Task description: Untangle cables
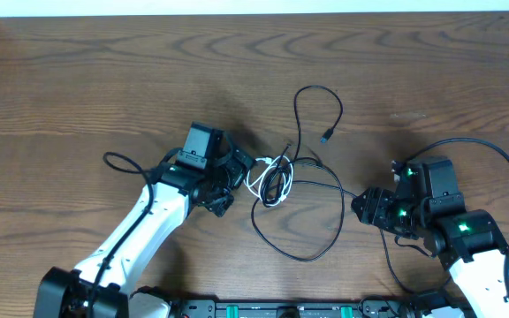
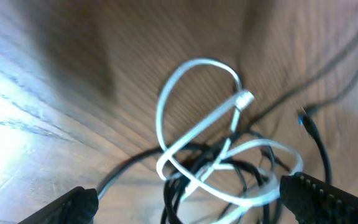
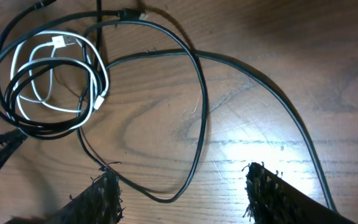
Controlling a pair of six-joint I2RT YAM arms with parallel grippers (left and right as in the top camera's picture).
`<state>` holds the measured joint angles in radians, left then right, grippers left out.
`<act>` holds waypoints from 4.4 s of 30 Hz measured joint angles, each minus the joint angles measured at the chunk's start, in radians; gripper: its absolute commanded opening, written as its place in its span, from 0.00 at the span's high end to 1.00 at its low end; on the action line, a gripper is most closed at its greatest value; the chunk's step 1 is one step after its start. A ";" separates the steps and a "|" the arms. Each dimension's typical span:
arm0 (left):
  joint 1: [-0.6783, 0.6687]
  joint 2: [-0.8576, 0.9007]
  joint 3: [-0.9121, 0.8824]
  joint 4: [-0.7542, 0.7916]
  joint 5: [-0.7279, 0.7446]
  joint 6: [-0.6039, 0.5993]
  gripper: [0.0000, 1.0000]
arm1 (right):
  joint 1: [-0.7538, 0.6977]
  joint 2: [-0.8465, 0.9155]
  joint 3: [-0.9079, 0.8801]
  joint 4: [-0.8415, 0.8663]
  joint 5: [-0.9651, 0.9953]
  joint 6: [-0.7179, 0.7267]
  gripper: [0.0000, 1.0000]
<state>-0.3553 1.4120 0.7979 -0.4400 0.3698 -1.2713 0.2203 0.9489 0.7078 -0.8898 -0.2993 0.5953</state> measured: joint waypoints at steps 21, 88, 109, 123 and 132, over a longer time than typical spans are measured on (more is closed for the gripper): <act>-0.086 0.182 -0.001 0.157 0.047 -0.079 0.93 | 0.000 0.000 0.000 -0.004 -0.005 0.132 0.39; 0.209 -0.430 -0.034 0.689 0.216 0.094 0.77 | 0.116 0.406 0.035 0.053 0.190 0.574 0.99; 0.224 -0.261 -0.023 0.364 0.194 0.149 0.63 | 0.105 -0.027 0.038 0.157 0.129 0.134 0.90; 0.183 -0.261 -0.023 0.365 0.235 0.173 0.58 | 0.105 -0.188 0.048 0.203 0.071 0.041 0.55; 0.115 -0.261 -0.023 0.364 0.227 0.230 0.57 | 0.105 0.035 0.051 0.029 0.144 0.024 0.56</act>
<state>-0.2401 1.1511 0.7750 -0.0757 0.5964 -1.0409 0.3252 0.9836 0.7586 -0.8612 -0.1551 0.6197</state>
